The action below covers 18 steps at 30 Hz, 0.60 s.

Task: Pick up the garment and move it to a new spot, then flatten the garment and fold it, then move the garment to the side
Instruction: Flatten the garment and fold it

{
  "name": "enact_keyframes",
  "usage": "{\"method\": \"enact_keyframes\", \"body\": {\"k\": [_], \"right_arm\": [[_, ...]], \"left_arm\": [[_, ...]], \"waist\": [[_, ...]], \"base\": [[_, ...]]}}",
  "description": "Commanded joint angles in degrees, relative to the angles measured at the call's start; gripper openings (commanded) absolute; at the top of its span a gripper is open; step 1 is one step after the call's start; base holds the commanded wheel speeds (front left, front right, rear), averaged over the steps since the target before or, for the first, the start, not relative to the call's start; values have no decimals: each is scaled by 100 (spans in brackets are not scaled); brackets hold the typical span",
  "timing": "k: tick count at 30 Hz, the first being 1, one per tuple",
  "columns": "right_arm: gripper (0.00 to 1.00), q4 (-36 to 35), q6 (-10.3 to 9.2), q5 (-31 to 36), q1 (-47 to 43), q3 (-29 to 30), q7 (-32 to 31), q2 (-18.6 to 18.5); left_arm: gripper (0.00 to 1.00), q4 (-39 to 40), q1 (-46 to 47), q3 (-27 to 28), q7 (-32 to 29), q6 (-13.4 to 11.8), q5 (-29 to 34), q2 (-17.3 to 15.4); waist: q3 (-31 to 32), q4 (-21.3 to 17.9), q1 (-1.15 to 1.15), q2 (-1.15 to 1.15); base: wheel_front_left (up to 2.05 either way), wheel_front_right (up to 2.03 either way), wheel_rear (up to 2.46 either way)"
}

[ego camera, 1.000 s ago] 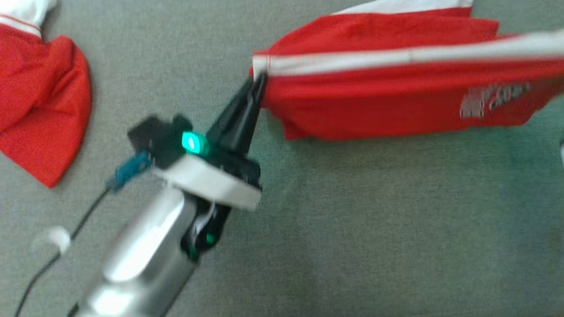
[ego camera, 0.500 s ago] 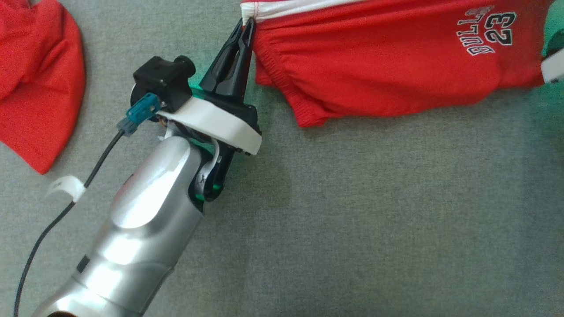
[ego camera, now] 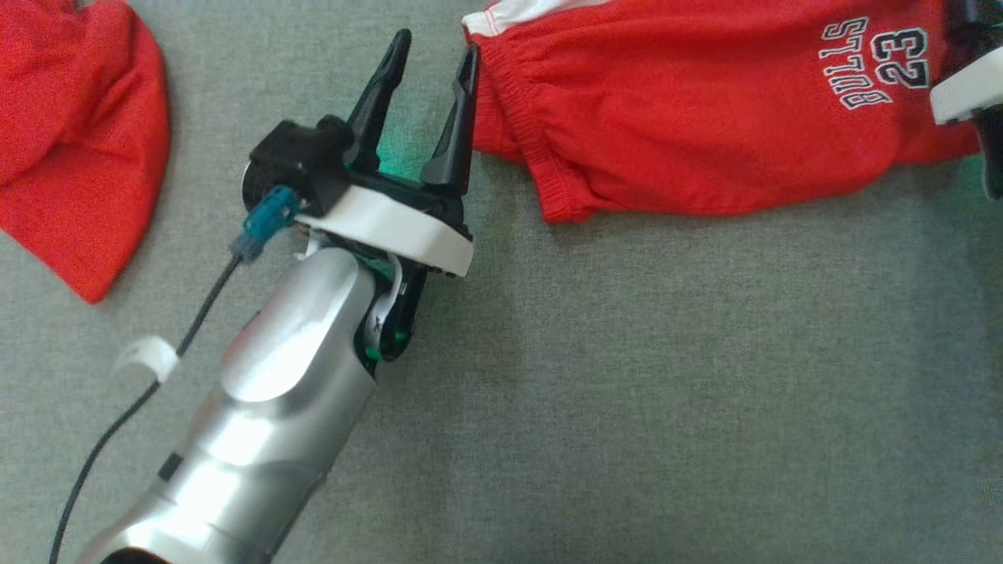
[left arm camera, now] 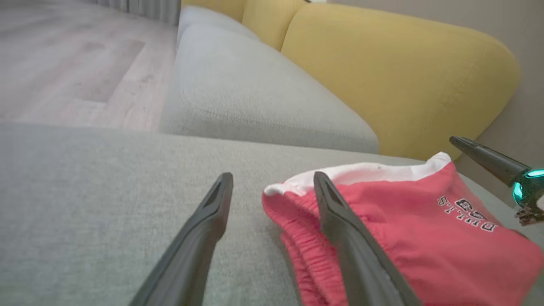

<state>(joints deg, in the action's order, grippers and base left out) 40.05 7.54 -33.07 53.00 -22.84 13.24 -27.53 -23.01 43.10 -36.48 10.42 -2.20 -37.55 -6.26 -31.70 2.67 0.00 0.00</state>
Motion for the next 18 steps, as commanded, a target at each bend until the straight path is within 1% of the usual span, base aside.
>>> {"method": "enact_keyframes", "body": {"k": [1,3,6,8,9,12,13,15,18], "right_arm": [[100,-139,-5,-19,-79,-63,71,-94],[100,-171,-5,-140,-237,-113,112,-69],[100,-142,-5,-335,-546,-155,123,-27],[100,-38,-5,-470,-728,-139,38,-18],[100,30,-5,-538,-811,-113,-30,-5],[100,338,-5,-743,-993,38,-257,11],[100,598,-5,-905,-1067,174,-408,34],[100,893,-5,-1037,-1131,256,-619,31],[100,1187,-5,-1300,-1239,257,-1021,75]], "left_arm": [[100,148,7,155,119,-25,92,-80],[100,180,-162,210,316,-154,261,-131],[100,389,-586,424,442,-411,530,-188],[100,827,-934,733,452,-555,786,-157],[100,1135,-1144,931,454,-576,923,-100],[100,1876,-1829,1368,455,-482,1398,64],[100,2198,-2222,1572,456,-406,1697,159],[100,2411,-2543,1718,456,-344,1907,237],[100,2557,-2900,1863,457,-285,2055,305]], "waist": [[91,-5,0,0],[225,-45,0,0],[440,-76,0,0],[555,-41,0,0],[610,-9,0,0],[758,150,0,0],[855,292,0,0],[943,455,0,0],[1055,681,0,0]], "base": [[0,0,0],[0,0,0],[0,0,0],[0,0,0],[0,0,0],[0,0,0],[0,0,0],[0,0,0],[0,0,0]]}}
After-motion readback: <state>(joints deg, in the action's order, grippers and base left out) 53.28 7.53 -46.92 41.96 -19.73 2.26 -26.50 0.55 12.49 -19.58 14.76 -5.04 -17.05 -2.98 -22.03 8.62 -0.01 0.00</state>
